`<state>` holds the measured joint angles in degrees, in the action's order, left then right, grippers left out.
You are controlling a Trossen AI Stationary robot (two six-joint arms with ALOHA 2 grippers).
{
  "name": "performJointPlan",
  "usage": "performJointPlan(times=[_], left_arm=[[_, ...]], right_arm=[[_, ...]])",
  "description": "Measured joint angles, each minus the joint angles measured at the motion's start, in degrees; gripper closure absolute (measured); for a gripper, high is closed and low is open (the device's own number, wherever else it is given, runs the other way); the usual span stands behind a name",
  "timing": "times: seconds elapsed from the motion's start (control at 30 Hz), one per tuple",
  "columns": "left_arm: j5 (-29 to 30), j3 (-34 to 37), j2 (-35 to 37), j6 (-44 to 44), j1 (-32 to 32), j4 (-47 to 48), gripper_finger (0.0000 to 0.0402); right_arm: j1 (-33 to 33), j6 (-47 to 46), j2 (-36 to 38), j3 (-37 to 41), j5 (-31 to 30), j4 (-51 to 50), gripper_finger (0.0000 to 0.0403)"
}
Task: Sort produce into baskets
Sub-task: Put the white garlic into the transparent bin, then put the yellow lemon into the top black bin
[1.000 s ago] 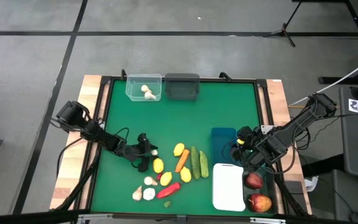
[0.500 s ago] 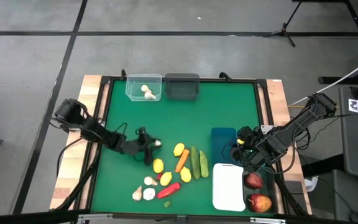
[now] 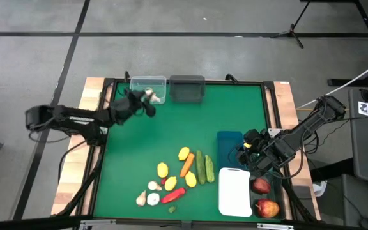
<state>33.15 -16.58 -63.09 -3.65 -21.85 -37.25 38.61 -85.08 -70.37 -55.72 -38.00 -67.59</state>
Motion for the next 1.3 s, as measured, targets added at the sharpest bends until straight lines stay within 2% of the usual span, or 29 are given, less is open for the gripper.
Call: performJointPlan(times=[0.1,0.2,0.37,0.5,0.57,0.73,0.77,0.83,0.9,1.1,1.2,1.3], left_arm=[[-4.84,-0.03,1.64,-2.9,-7.43,9.33,0.0277],[-10.08,-0.02,1.32,-2.57,-12.11,14.89,0.0255],[-12.15,-0.02,1.01,3.11,-14.82,13.26,0.0197],[-13.57,-0.04,1.01,2.69,-16.02,12.84,0.0157],[-20.18,-0.04,1.01,0.45,-15.98,15.34,0.0146],[-49.06,0.09,1.01,-2.08,-10.63,19.5,0.0143],[-52.62,0.15,1.01,-3.61,-8.44,19.66,0.0145],[-55.58,0.15,1.01,-6.19,-3.03,20.27,0.0147],[-55.43,0.2,1.01,-8.69,3.2,20.22,0.0148],[-46.32,0.2,1.01,-17.5,22.74,18.64,0.0148],[-37.94,-0.94,1.01,-19.66,31.72,17.4,0.0149],[-29.69,-3.55,1.01,-16.2,39.05,17.31,0.0149]], right_arm=[[0.0,0.09,0.01,0.0,-0.64,-0.01,0.0114],[0.0,0.09,-0.02,0.0,-1.55,0.02,0.0114],[0.0,0.13,0.0,0.0,-2.13,0.01,0.0114],[0.0,0.13,-0.01,0.0,-2.43,0.09,0.0114],[0.0,0.13,0.01,0.0,-2.43,0.11,0.0114],[0.0,0.13,-0.01,0.0,-2.42,0.12,0.0114],[0.0,0.13,0.01,0.0,-2.4,0.1,0.0114],[0.0,0.13,0.0,0.0,-2.4,0.11,0.0114],[0.0,0.13,-0.01,0.0,-2.4,0.13,0.0114],[0.0,0.13,-0.02,0.0,-2.38,0.49,0.0114],[0.0,0.13,-0.02,0.0,-2.38,0.48,0.0114],[0.0,0.13,0.0,0.0,-2.38,0.45,0.0114]])
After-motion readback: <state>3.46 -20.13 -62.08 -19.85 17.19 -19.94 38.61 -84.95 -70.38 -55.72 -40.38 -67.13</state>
